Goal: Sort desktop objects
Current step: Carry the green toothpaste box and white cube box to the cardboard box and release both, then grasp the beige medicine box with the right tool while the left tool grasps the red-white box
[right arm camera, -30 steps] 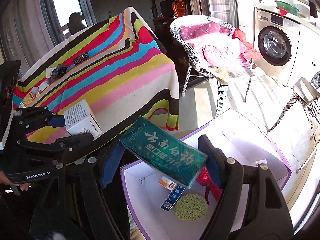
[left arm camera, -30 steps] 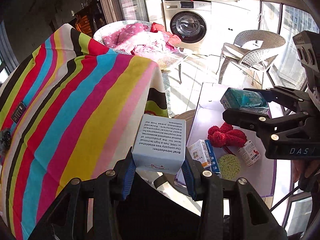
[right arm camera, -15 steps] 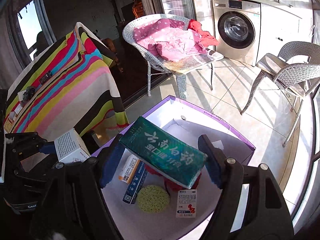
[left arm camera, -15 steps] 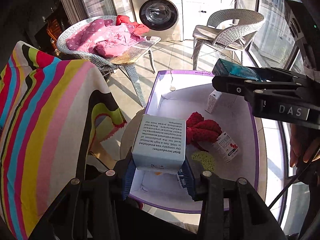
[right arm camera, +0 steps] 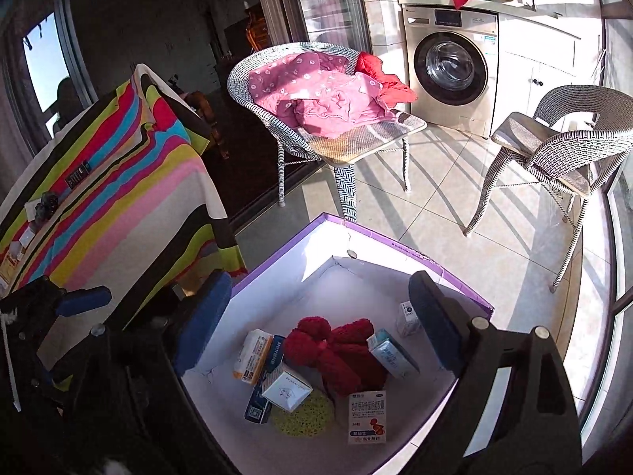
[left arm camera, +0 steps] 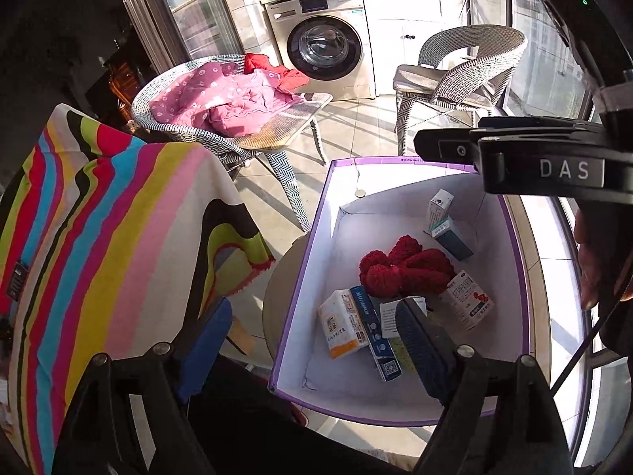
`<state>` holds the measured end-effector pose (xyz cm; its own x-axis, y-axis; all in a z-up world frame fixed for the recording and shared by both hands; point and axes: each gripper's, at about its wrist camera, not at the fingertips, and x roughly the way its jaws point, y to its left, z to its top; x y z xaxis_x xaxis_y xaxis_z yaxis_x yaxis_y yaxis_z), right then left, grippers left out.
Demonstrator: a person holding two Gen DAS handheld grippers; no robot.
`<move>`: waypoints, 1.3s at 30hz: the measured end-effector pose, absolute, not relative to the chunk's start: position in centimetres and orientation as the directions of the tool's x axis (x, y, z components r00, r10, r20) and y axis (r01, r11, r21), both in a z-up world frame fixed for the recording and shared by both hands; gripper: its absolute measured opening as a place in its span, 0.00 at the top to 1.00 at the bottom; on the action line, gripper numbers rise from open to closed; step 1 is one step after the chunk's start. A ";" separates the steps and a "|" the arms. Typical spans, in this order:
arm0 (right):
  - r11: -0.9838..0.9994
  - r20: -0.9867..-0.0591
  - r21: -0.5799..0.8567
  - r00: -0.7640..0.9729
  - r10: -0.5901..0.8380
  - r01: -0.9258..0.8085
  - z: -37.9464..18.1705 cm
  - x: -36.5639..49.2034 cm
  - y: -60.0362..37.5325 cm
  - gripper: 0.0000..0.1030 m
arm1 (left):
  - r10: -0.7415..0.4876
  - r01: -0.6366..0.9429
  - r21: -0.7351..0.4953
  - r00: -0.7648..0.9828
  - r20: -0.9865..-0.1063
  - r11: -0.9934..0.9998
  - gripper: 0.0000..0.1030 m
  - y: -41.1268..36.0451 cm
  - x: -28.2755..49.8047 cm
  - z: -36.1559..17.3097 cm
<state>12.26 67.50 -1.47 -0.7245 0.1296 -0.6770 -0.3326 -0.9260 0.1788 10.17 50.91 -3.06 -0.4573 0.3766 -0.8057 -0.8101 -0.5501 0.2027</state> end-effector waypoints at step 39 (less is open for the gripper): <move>-0.627 -0.731 0.218 -0.301 -0.613 0.748 1.4 -10.5 4.8 0.11 | -0.357 0.579 0.006 -0.494 -0.793 -0.815 0.16 -14.5 -1.4 -1.0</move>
<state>-10.54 4.82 1.45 -0.3008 -0.6130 -0.7306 0.7481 -0.6268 0.2179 -1.44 -14.53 -1.00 -0.4938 -0.3569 -0.7930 0.5789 -0.8154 0.0065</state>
